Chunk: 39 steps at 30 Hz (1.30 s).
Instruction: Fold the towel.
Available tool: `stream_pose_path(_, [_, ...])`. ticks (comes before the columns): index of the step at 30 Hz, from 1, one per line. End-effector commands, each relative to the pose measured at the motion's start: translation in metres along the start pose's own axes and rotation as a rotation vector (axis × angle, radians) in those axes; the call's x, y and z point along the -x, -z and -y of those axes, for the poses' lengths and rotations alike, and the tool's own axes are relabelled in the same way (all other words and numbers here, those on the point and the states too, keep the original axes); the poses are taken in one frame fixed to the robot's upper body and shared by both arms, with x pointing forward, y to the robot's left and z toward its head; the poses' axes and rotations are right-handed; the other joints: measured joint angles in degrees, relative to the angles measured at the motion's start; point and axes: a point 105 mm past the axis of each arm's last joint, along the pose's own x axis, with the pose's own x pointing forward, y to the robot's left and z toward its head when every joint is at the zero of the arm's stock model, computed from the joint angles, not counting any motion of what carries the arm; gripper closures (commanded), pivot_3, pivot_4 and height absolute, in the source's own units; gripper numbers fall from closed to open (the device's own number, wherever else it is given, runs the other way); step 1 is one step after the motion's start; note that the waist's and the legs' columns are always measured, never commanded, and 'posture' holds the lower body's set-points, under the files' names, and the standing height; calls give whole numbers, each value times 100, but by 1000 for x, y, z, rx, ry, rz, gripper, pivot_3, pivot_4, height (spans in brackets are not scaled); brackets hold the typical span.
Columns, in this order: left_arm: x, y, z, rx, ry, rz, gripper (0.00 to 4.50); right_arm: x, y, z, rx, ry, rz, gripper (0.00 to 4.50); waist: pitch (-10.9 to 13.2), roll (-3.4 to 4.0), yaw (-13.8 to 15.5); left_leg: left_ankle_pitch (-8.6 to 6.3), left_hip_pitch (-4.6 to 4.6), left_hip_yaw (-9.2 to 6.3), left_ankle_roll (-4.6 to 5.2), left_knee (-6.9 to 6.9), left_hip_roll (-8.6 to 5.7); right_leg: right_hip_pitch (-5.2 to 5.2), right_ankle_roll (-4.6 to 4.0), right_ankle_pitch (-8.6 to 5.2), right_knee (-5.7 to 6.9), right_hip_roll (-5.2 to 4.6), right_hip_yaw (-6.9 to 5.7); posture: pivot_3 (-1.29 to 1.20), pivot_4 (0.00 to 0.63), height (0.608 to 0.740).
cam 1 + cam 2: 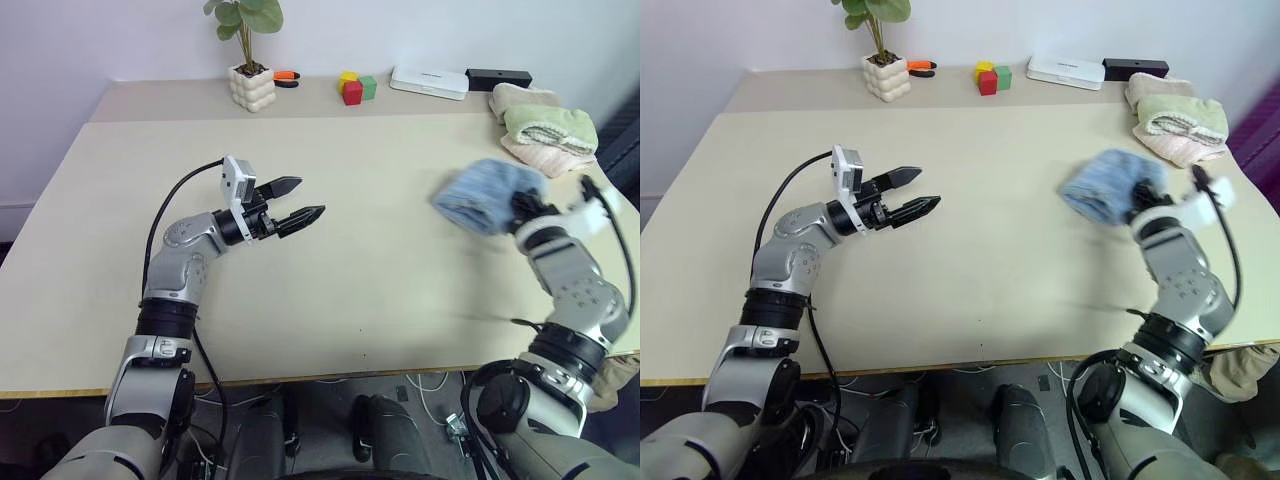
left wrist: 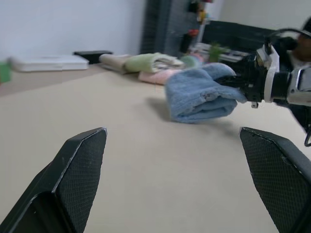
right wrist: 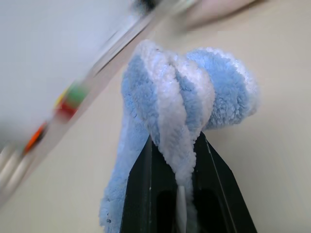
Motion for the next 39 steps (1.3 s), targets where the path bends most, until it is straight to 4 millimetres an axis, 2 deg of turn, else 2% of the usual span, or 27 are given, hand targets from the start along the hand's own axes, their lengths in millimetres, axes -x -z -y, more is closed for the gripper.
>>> stream_pose_path(1, [-4, -15, 5, -78, 98, 29, 0, 11, -24, 16, -83, 73, 143, 4442, -1, 2, -12, 0, 1, 1, 0, 0, 0, 0, 0, 0, 0, 0, 1, 0, 150, 740])
stream_pose_path(4, [4, -17, 9, -117, 159, 21, 0, 17, -17, 43, -138, 208, 184, 4442, -4, 12, -23, 0, 2, 0, 1, 0, 2, 0, 0, 0, 1, 1, 3, 0, 150, 740])
stream_pose_path(6, [7, -15, 11, -122, 183, 8, 0, 19, -14, 54, -154, 265, 207, 4442, -3, 19, -20, 0, 4, 0, 0, -1, 4, 0, -1, 0, 1, 5, 4, 0, 150, 740])
stream_pose_path(9, [15, -7, 13, -124, 173, -22, 0, 16, 1, 48, -113, 276, 165, 4442, -4, 34, -19, 0, 4, 1, 1, -1, 2, 0, 0, 0, 1, 3, 11, 0, 150, 740])
stream_pose_path(11, [17, -5, 15, -124, 167, -20, 0, 16, 0, 47, -74, 287, 174, 4442, -5, 35, -15, 0, 4, 0, 1, 0, 3, 1, 0, 0, 1, 2, 12, 0, 150, 740])
stream_pose_path(14, [17, -3, 17, -118, 147, -4, 0, 11, 11, 44, 5, 287, 110, 4442, -5, 35, -9, 0, 4, -1, 1, 0, 3, 1, 0, 0, 2, 2, 12, 0, 150, 740])
stream_pose_path(16, [17, 0, 18, -113, 136, 4, 0, 12, 4, 40, 34, 272, 136, 4442, -5, 36, -6, 0, 4, -1, 1, 0, 4, 1, 0, 0, 2, 2, 12, 0, 150, 740])
stream_pose_path(17, [16, 1, 19, -111, 131, 8, 0, 12, -2, 40, 48, 276, 161, 3760, -5, 36, -6, 0, 5, -1, 1, 0, 4, 1, 0, 0, 2, 2, 13, 0, 150, 740])
stream_pose_path(18, [15, 1, 20, -111, 128, 10, 0, 13, -7, 41, 64, 281, 174, 3467, -5, 36, -4, 0, 5, -1, 1, 0, 3, 1, 0, 0, 1, 2, 12, 0, 150, 740])
stream_pose_path(20, [14, 2, 21, -112, 117, 17, 0, 14, -16, 44, 108, 299, 200, 2531, -5, 36, -2, 0, 5, -1, 2, 0, 3, 1, 0, 0, 1, 2, 13, 0, 150, 740])
stream_pose_path(24, [11, 3, 22, -111, 101, 32, 0, 15, -31, 50, 175, 342, 239, 309, -5, 36, -5, -1, 5, -1, 2, 0, 2, 1, 0, 0, 1, 2, 12, 0, 150, 740])
stream_pose_path(25, [10, 4, 22, -108, 97, 33, 0, 16, -37, 52, 209, 361, 255, 44, -5, 36, -5, -1, 5, -1, 2, 0, 2, 1, 0, 0, 1, 2, 12, 0, 150, 740])
stream_pose_path(28, [12, 9, 22, -84, 79, 36, 0, 19, -48, 57, 334, 421, 267, 44, -6, 38, -4, -1, 5, -1, 3, 0, 2, 1, 0, 0, 1, 2, 13, 0, 150, 740])
stream_pose_path(31, [11, 11, 23, -77, 67, 40, 0, 19, -60, 55, 386, 436, 303, 44, -6, 38, -5, 0, 5, -1, 2, 0, 2, 1, 0, 0, 1, 2, 13, 0, 150, 740])
stream_pose_path(33, [13, 11, 22, -83, 55, 46, 0, 18, -71, 44, 460, 416, 347, 44, -7, 39, -8, -1, 5, -1, 2, 0, 2, 1, 0, 0, 1, 2, 13, 0, 150, 740])
stream_pose_path(35, [14, 10, 21, -95, 42, 46, 0, 14, -79, 23, 512, 336, 390, 44, -8, 43, -11, 0, 6, 0, 2, 0, 2, 1, 0, 0, 1, 2, 14, 0, 150, 740])
stream_pose_path(36, [16, 9, 19, -98, 37, 47, 0, 8, -76, 5, 506, 234, 385, 44, -8, 43, -11, 0, 6, 1, 2, 0, 2, 1, 0, 0, 1, 2, 15, 0, 150, 740])
stream_pose_path(38, [21, 9, 15, -105, 22, 39, 0, 0, -62, -45, 575, -49, 362, 44, -8, 45, -39, -1, 8, 1, 4, 1, 2, 0, 0, 0, 2, 3, 16, 0, 150, 740])
stream_pose_path(39, [23, 10, 13, -105, 11, 32, 0, 0, -47, -69, 647, -205, 321, 44, -8, 46, -53, -4, 11, 3, 9, 0, 3, 1, 0, 0, 1, 5, 17, 0, 150, 740])
